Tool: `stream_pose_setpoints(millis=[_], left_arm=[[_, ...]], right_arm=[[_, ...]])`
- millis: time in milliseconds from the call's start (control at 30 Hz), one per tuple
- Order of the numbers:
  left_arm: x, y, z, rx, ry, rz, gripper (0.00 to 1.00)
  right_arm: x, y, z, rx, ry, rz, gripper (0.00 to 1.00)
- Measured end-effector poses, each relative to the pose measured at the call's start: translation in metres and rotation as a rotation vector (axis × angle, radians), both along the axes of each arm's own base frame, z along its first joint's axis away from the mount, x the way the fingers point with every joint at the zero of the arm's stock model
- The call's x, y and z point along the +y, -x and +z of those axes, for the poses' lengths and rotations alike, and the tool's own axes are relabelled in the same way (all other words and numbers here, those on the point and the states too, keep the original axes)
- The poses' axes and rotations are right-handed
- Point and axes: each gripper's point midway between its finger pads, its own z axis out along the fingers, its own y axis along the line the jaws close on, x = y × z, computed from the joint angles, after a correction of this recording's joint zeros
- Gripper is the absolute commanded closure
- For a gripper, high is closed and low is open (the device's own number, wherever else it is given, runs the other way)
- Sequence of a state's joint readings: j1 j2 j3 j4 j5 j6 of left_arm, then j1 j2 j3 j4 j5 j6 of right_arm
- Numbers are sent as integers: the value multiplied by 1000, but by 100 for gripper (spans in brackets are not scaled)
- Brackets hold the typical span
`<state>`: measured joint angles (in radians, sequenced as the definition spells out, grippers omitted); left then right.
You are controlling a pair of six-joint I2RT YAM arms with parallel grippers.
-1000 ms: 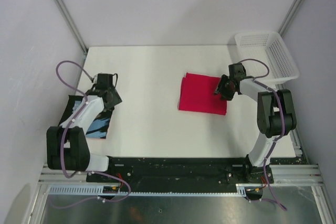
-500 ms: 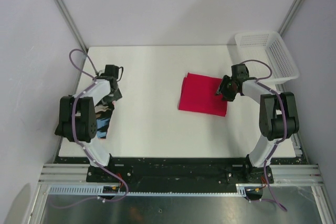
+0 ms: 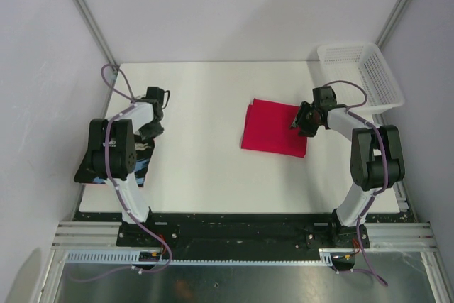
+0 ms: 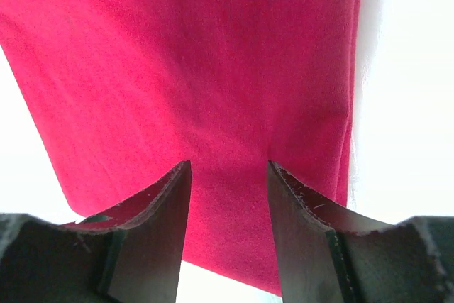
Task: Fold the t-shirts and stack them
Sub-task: Put the neatly folded tshirt into the corner of the board with both arms
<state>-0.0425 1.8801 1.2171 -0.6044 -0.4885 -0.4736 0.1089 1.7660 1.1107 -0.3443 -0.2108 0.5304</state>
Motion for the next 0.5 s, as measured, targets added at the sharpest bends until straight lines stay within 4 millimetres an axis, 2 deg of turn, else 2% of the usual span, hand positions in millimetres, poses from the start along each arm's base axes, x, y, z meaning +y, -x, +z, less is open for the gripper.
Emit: stream_pose_setpoints(millis=[100,167,367,500], left_arm=[[0,1,-1,-1,1,14,91],[0,3,-2,-5,6,29,98],[-9,4,0,-39,54,65,100],[-31,4,2,-60,124,75,100]], right_arm=[[1,0,0,0,-4,3,49],[1,0,1,0,-6,4,49],[1,0,4,-8,-8,5,49],[2,-1,7,-17,-9,4,49]])
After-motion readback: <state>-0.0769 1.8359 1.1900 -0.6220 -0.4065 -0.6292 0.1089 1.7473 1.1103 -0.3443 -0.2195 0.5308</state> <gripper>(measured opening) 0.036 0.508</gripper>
